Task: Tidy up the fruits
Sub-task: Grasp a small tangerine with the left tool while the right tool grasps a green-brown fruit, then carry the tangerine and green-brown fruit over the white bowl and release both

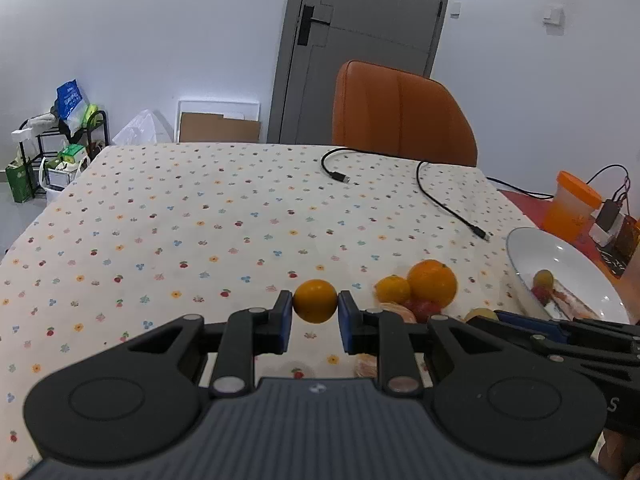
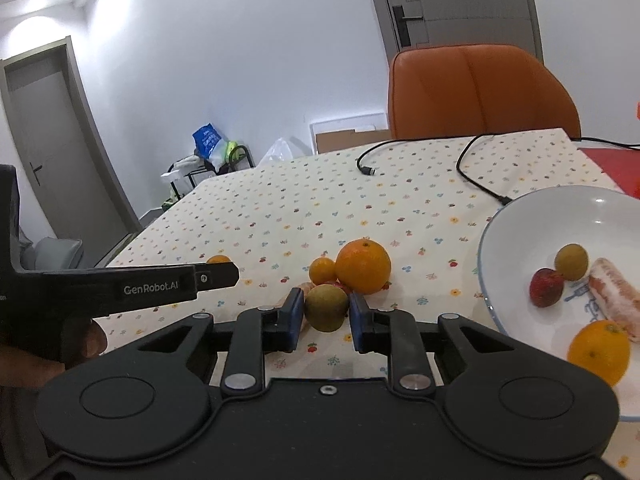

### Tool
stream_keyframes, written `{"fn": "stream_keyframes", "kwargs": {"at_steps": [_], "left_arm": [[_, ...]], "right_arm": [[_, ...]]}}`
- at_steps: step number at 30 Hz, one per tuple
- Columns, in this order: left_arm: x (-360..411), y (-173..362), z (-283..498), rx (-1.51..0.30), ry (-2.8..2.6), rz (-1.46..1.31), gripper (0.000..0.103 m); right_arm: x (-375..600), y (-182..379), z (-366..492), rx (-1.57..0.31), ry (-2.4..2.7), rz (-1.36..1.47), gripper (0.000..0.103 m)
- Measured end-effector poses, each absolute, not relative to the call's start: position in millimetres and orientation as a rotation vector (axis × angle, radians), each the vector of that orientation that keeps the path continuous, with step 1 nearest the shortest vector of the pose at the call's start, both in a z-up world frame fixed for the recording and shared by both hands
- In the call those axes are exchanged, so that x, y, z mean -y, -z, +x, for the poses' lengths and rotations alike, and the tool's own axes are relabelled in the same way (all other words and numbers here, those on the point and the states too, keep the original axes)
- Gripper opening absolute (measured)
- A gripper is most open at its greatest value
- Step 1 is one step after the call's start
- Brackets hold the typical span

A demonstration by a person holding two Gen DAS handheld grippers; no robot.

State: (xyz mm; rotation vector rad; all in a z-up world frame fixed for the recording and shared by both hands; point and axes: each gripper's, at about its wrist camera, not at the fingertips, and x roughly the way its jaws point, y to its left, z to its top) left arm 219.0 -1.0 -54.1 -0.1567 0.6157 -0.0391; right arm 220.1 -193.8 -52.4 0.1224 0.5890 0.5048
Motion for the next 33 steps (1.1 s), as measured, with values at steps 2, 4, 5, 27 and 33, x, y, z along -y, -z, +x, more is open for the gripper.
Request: {"fn": "stream_keyframes", "kwargs": {"at_steps": [2, 4, 5, 27, 33], "left_arm": [[3, 51, 215, -0.609, 0.043, -0.154, 0.023], [6, 49, 212, -0.603, 0.047, -0.15, 0.023], [7, 48, 210, -0.6, 0.049, -0.149, 0.023], [69, 32, 200, -0.564, 0.168, -0.101, 0.023], [88, 31, 203, -0.564, 0.202, -0.086, 0.023]], "right_arm": [[196, 50, 216, -0.581, -0.503, 0.122, 0.023], [198, 48, 211, -0.574, -0.501, 0.123, 0.023], [200, 47, 209, -0.57, -0.499, 0.123, 0.023], [263, 35, 182, -0.502, -0.376, 0.194, 0.023], [286, 34, 178, -0.488, -0.325, 0.212, 0.023]]}}
